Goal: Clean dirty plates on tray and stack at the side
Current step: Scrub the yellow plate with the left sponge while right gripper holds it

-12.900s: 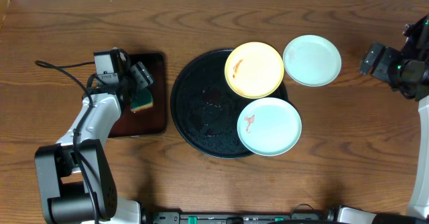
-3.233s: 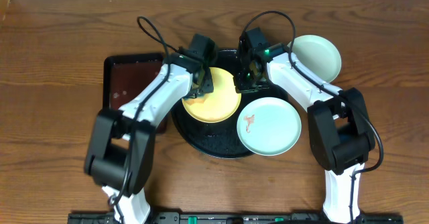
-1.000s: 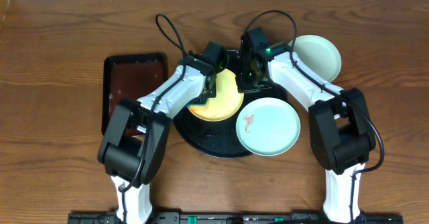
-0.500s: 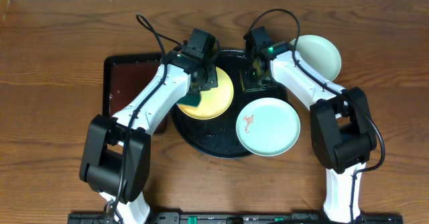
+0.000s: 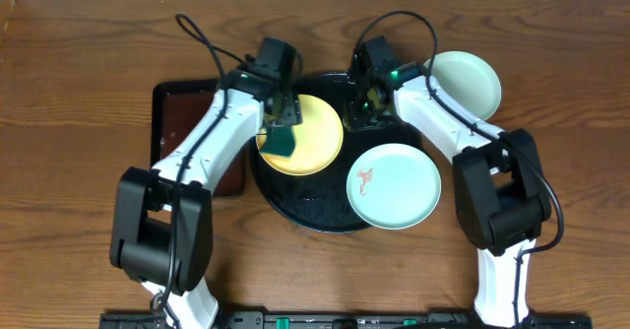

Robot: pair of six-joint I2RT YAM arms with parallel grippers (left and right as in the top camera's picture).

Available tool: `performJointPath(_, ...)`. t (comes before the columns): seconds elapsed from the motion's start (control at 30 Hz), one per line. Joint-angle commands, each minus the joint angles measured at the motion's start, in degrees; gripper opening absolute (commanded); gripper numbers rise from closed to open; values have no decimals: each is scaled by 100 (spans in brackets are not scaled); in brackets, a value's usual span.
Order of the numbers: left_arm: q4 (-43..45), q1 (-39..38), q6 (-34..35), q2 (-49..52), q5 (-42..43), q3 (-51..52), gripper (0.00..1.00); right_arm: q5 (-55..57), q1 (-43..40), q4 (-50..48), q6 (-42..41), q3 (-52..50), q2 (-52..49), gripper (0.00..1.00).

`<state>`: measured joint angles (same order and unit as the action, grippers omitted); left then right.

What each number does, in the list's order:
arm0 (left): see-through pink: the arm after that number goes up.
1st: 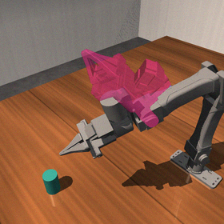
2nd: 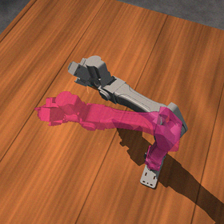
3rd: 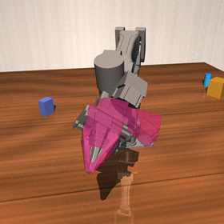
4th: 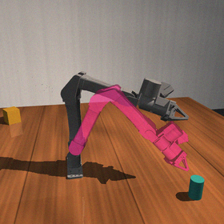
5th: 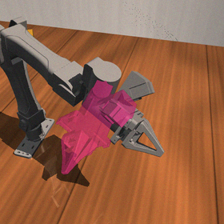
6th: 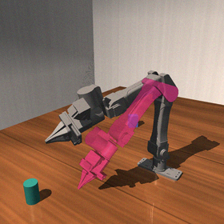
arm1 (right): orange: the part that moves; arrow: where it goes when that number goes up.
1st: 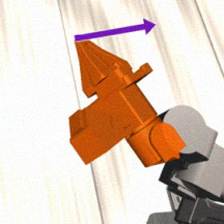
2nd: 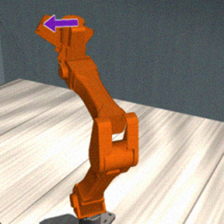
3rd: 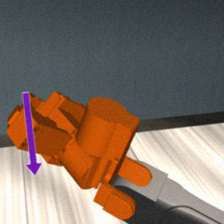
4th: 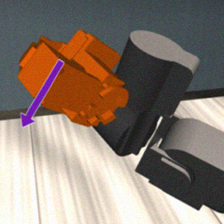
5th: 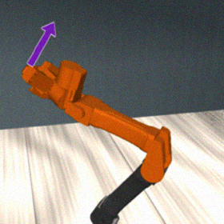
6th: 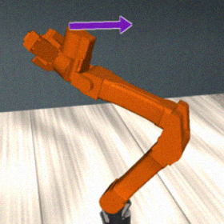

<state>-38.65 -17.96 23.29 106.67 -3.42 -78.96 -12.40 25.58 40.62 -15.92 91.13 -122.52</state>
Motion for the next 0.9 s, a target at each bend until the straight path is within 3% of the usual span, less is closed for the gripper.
performJointPath(0.0, -66, 103, -101, -26, 44, 42, 75, -125, 177, -76, -39, -9, -81, 37)
performJointPath(0.2, -138, 107, -101, -26, 44, 42, 75, -122, 413, -146, -140, -9, -313, 36)
performJointPath(0.33, -175, 107, -103, -26, 44, 42, 61, 94, 442, -120, -249, -9, -417, 18)
performJointPath(0.47, -190, 107, -295, -20, 518, 105, 59, 326, 372, -55, -249, -4, -413, 1)
performJointPath(0.57, -153, 92, -378, 50, 966, 177, 59, 332, 293, -22, -249, -4, -413, 1)
performJointPath(0.87, -72, -13, -439, 260, 981, 203, 65, 337, 214, 170, -238, 39, -413, 1)
